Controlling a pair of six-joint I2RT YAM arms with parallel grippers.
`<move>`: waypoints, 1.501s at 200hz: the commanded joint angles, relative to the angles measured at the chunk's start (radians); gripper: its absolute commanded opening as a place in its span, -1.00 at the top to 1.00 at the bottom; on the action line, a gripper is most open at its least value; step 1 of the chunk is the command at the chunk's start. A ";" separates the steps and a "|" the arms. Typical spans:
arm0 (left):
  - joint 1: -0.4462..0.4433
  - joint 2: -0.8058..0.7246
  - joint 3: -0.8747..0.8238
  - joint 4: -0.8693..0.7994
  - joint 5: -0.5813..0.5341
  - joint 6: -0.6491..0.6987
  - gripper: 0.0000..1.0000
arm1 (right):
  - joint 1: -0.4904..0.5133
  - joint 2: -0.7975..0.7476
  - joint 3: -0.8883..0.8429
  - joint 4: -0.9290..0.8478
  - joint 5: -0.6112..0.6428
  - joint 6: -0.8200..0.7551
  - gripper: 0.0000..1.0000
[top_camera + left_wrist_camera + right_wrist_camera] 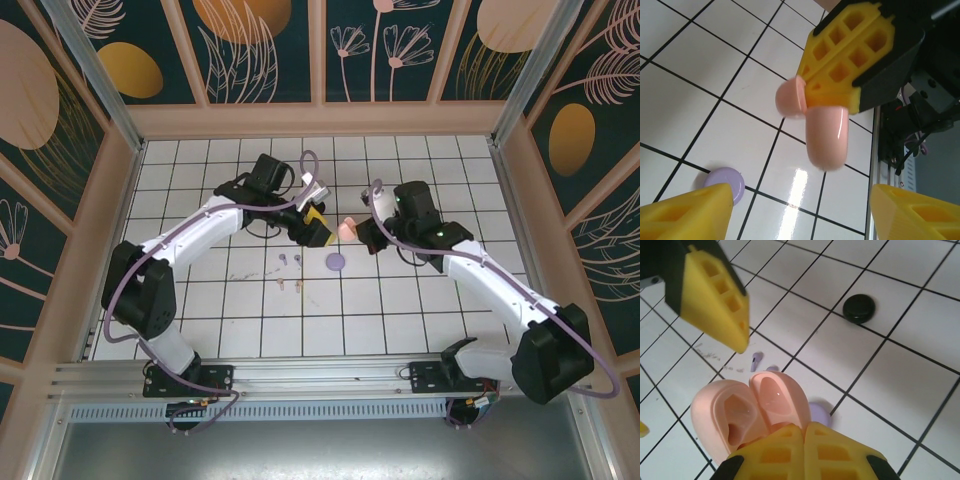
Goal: Insert the wireless bluetooth earbuds into the charging case
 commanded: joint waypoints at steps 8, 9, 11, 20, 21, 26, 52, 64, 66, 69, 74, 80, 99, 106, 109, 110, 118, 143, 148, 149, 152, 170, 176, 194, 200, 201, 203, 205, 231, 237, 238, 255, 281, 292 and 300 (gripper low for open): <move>-0.002 0.036 0.041 -0.068 0.067 0.053 -0.43 | 0.048 0.035 0.055 -0.021 0.007 -0.037 1.00; -0.002 0.037 0.041 -0.069 0.069 0.053 -0.43 | 0.050 0.036 0.055 -0.021 0.008 -0.037 1.00; -0.002 0.039 0.042 -0.069 0.070 0.054 -0.43 | 0.052 0.038 0.057 -0.021 0.009 -0.037 1.00; -0.001 0.044 0.046 -0.071 0.080 0.056 -0.43 | 0.062 0.046 0.062 -0.023 0.015 -0.037 1.00; -0.002 0.045 0.046 -0.071 0.081 0.057 -0.42 | 0.064 0.047 0.062 -0.023 0.016 -0.037 1.00; -0.002 0.048 0.048 -0.071 0.084 0.059 -0.42 | 0.068 0.051 0.065 -0.022 0.019 -0.038 1.00; -0.001 0.067 0.061 -0.090 0.101 0.070 -0.38 | 0.088 0.069 0.080 -0.023 0.032 -0.037 1.00; -0.002 0.074 0.065 -0.101 0.107 0.077 -0.34 | 0.093 0.075 0.085 -0.023 0.037 -0.037 1.00; -0.001 0.076 0.065 -0.102 0.108 0.078 -0.33 | 0.094 0.076 0.086 -0.023 0.037 -0.037 1.00; -0.002 0.076 0.065 -0.103 0.109 0.080 -0.32 | 0.094 0.077 0.086 -0.023 0.038 -0.037 1.00; -0.002 0.076 0.064 -0.103 0.112 0.081 -0.31 | 0.094 0.079 0.089 -0.023 0.037 -0.036 1.00; -0.002 0.077 0.062 -0.104 0.114 0.082 -0.29 | 0.095 0.080 0.091 -0.021 0.039 -0.036 1.00; -0.002 0.077 0.058 -0.103 0.122 0.084 -0.20 | 0.098 0.083 0.094 -0.018 0.040 -0.033 1.00; -0.001 0.077 0.056 -0.102 0.123 0.084 -0.17 | 0.097 0.083 0.095 -0.017 0.040 -0.031 1.00; -0.002 0.079 0.056 -0.102 0.125 0.084 -0.14 | 0.098 0.083 0.095 -0.015 0.041 -0.031 1.00; -0.002 0.079 0.056 -0.102 0.127 0.084 -0.14 | 0.099 0.083 0.096 -0.015 0.041 -0.031 1.00; -0.002 0.079 0.056 -0.103 0.128 0.086 -0.09 | 0.100 0.083 0.096 -0.014 0.040 -0.030 1.00; -0.002 0.078 0.055 -0.092 0.135 0.080 0.02 | 0.104 0.083 0.096 -0.012 0.040 -0.028 1.00; -0.002 0.079 0.055 -0.089 0.136 0.078 0.05 | 0.103 0.083 0.094 -0.011 0.040 -0.027 1.00; -0.002 0.079 0.056 -0.089 0.137 0.078 0.06 | 0.104 0.083 0.094 -0.011 0.040 -0.027 1.00; -0.002 0.078 0.056 -0.087 0.139 0.078 0.09 | 0.105 0.083 0.093 -0.011 0.040 -0.026 1.00; -0.002 0.079 0.054 -0.081 0.145 0.075 0.21 | 0.106 0.083 0.096 -0.006 0.039 -0.022 1.00; -0.002 0.079 0.053 -0.079 0.149 0.073 0.26 | 0.106 0.083 0.096 -0.005 0.039 -0.022 1.00; -0.002 0.077 0.052 -0.076 0.159 0.073 0.48 | 0.108 0.083 0.100 -0.001 0.040 -0.018 1.00; -0.002 0.076 0.050 -0.076 0.162 0.075 0.54 | 0.107 0.083 0.102 0.000 0.042 -0.016 1.00; -0.002 0.076 0.050 -0.076 0.162 0.075 0.55 | 0.107 0.084 0.102 0.000 0.043 -0.016 1.00; -0.002 0.076 0.049 -0.075 0.163 0.076 0.58 | 0.107 0.085 0.104 -0.001 0.043 -0.015 1.00; -0.001 0.076 0.049 -0.075 0.163 0.076 0.60 | 0.107 0.085 0.104 0.001 0.043 -0.014 1.00; -0.001 0.059 0.019 -0.025 0.180 0.051 0.88 | 0.107 0.082 0.118 0.011 0.071 0.004 0.86; -0.001 0.052 0.006 -0.001 0.179 0.041 0.95 | 0.106 0.080 0.123 0.012 0.082 0.013 0.73; -0.001 0.050 0.004 0.003 0.178 0.039 0.97 | 0.106 0.079 0.124 0.012 0.084 0.015 0.71; 0.000 0.022 -0.056 0.124 0.148 -0.031 1.00 | 0.101 0.057 0.129 0.005 0.118 0.039 0.29; 0.008 -0.095 -0.202 0.398 0.070 -0.177 1.00 | 0.081 -0.017 0.118 -0.031 0.148 0.092 -0.01; 0.019 -0.142 -0.258 0.500 0.032 -0.232 1.00 | 0.077 -0.055 0.105 -0.047 0.157 0.127 -0.10; 0.030 -0.175 -0.295 0.565 -0.004 -0.270 1.00 | 0.078 -0.078 0.093 -0.057 0.151 0.154 -0.13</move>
